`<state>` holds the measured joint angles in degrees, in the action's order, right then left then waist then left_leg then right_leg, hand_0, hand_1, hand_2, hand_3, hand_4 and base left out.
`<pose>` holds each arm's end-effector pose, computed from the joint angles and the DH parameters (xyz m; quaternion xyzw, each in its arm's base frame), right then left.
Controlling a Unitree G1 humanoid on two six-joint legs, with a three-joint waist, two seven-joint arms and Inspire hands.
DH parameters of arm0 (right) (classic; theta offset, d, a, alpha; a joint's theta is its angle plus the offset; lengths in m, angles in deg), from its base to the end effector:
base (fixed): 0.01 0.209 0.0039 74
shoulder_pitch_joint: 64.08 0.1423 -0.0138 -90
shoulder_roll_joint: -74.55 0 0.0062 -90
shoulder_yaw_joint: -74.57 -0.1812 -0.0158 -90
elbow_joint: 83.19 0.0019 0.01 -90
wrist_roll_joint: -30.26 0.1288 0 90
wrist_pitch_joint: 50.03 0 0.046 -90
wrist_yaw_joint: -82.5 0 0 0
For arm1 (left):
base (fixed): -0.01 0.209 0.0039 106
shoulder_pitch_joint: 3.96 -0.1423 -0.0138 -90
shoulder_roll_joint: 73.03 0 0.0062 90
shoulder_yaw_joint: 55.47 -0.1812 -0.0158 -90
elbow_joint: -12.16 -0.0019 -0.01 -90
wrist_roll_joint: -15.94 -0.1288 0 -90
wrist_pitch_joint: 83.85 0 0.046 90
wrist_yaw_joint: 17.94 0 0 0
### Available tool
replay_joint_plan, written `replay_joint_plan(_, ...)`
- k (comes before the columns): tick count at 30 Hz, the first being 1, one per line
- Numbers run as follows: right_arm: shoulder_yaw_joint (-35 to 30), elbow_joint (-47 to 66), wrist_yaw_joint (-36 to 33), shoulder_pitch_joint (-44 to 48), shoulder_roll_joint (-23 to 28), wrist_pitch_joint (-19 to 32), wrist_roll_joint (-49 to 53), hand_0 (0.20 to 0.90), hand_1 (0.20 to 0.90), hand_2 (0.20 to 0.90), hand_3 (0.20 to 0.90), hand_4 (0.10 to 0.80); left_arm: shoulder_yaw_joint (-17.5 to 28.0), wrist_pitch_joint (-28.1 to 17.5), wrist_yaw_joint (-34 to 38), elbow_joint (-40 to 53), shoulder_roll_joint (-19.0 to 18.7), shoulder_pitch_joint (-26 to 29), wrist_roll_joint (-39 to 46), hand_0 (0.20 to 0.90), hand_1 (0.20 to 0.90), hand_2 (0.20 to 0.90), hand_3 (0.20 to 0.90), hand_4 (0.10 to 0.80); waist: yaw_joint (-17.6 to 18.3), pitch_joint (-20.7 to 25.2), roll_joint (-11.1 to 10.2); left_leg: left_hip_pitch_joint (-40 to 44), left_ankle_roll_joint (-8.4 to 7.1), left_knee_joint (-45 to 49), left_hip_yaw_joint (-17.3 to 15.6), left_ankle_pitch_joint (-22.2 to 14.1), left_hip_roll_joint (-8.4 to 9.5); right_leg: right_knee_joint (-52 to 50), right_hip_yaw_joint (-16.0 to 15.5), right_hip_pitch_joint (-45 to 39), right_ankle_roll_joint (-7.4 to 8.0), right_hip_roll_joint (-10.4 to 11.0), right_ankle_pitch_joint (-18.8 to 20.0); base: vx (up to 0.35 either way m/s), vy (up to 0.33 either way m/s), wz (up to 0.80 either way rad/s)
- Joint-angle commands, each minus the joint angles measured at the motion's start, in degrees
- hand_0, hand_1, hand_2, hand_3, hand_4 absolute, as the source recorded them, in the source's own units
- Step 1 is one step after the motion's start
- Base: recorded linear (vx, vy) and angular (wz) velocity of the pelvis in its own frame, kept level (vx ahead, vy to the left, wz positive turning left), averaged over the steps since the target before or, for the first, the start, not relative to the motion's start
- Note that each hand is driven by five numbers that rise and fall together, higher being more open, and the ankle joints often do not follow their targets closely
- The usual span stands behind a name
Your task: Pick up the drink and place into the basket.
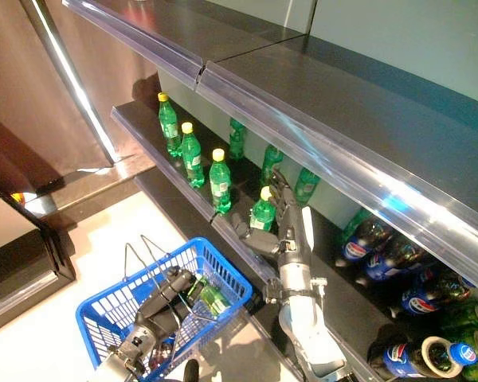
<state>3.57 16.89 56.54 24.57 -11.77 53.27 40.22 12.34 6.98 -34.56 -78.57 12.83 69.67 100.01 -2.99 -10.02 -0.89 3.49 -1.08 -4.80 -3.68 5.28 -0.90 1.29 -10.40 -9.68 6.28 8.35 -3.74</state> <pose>0.1776 -0.1443 0.0722 -0.0122 -0.1504 -0.0375 0.9878 0.1140 0.1579 -0.0086 -0.5657 0.1737 -0.1288 0.7957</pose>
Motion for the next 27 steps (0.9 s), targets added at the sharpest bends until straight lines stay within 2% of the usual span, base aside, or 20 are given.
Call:
replay_joint_plan(1,-2.3,3.7,-2.6,3.6,0.2,7.9,-3.5,0.9,0.9,0.9,0.9,0.8,2.9,-5.0,-12.6,17.4,4.3,8.3,-1.0,0.3,0.3,0.3,0.2,0.1,-0.6,5.7,0.8,2.5,-3.45,3.7,-1.6,-4.1,-5.32,-1.7,1.4,5.4,2.16,4.3,7.9,0.0,0.0,0.0)
replay_joint_plan(6,-2.8,3.5,-4.3,3.5,0.4,7.7,-4.0,0.9,0.9,0.9,0.9,0.8,3.1,-4.8,-12.7,17.8,4.1,8.0,-0.8,0.3,0.3,0.3,0.2,0.1,-0.6,5.6,0.9,2.1,-3.52,3.9,-1.6,-4.0,-5.36,-1.6,1.4,5.5,2.04,4.2,7.9,0.0,0.0,0.0)
replay_joint_plan(10,-3.8,2.7,-9.2,3.3,-0.1,8.0,-4.5,0.9,0.9,0.9,0.9,0.8,2.9,-5.0,-12.5,17.6,4.0,7.6,-0.7,0.3,0.3,0.3,0.2,0.1,-0.5,5.4,0.9,2.1,-3.47,3.9,-1.7,-4.0,-5.33,-1.7,1.4,5.6,2.01,4.2,8.0,0.018,0.007,0.0)
replay_joint_plan(16,-2.4,0.9,-9.5,3.9,-0.8,6.1,-4.5,0.9,0.9,0.9,0.9,0.8,1.8,-5.1,-12.4,17.0,3.9,7.8,-0.5,0.3,0.3,0.3,0.2,0.1,-0.8,5.0,1.3,1.8,-3.34,3.9,-1.4,-3.9,-5.05,-1.6,1.5,6.1,2.16,4.4,8.4,0.005,0.002,0.0)
replay_joint_plan(27,0.3,-6.2,-11.2,6.1,-2.8,6.4,-2.3,0.9,0.9,0.9,0.9,0.8,-0.3,-4.8,-12.9,15.9,4.2,7.9,-1.5,0.3,0.3,0.3,0.2,0.1,-2.0,3.3,1.5,0.7,-3.02,4.4,-0.4,-4.0,-4.39,-2.0,0.8,6.8,2.58,5.4,8.9,0.0,0.0,0.0)
